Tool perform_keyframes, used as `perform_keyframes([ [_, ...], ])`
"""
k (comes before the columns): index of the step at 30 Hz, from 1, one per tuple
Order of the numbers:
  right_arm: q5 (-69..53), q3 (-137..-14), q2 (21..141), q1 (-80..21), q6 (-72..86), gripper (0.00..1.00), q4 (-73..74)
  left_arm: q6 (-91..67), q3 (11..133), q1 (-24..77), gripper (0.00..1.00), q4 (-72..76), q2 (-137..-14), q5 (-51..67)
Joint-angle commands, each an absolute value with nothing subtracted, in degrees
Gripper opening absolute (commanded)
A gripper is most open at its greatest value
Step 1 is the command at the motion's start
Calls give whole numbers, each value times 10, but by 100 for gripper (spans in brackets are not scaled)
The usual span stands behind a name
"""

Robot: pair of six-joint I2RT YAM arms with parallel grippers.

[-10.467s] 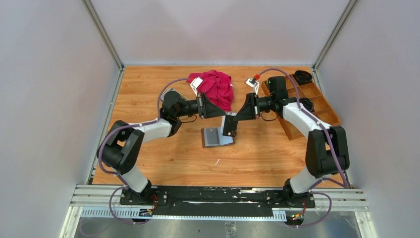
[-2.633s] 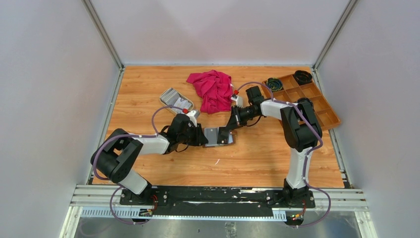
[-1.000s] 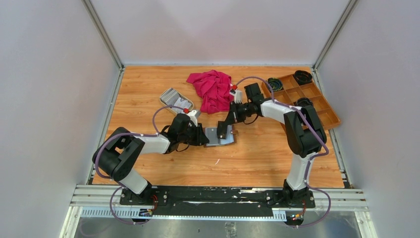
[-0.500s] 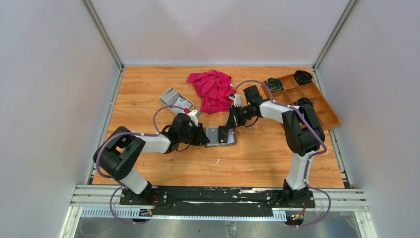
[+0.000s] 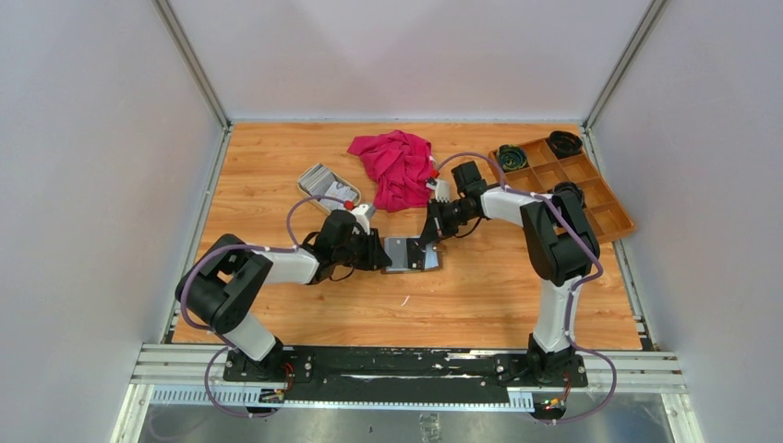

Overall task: Put the credit cards into the card holder
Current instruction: Insert the credit card into the card holder.

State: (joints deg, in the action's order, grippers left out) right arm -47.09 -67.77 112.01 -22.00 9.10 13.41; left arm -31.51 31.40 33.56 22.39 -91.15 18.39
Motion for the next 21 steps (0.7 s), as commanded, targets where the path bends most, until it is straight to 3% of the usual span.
perform_keyframes([
  [1,-428,-677,1147,-235,105,0,170,-304,316,340,29,194,-935,184],
  [21,-382,-701,1160,-254,159,0,187,-303,320,340,29,194,-939,192],
])
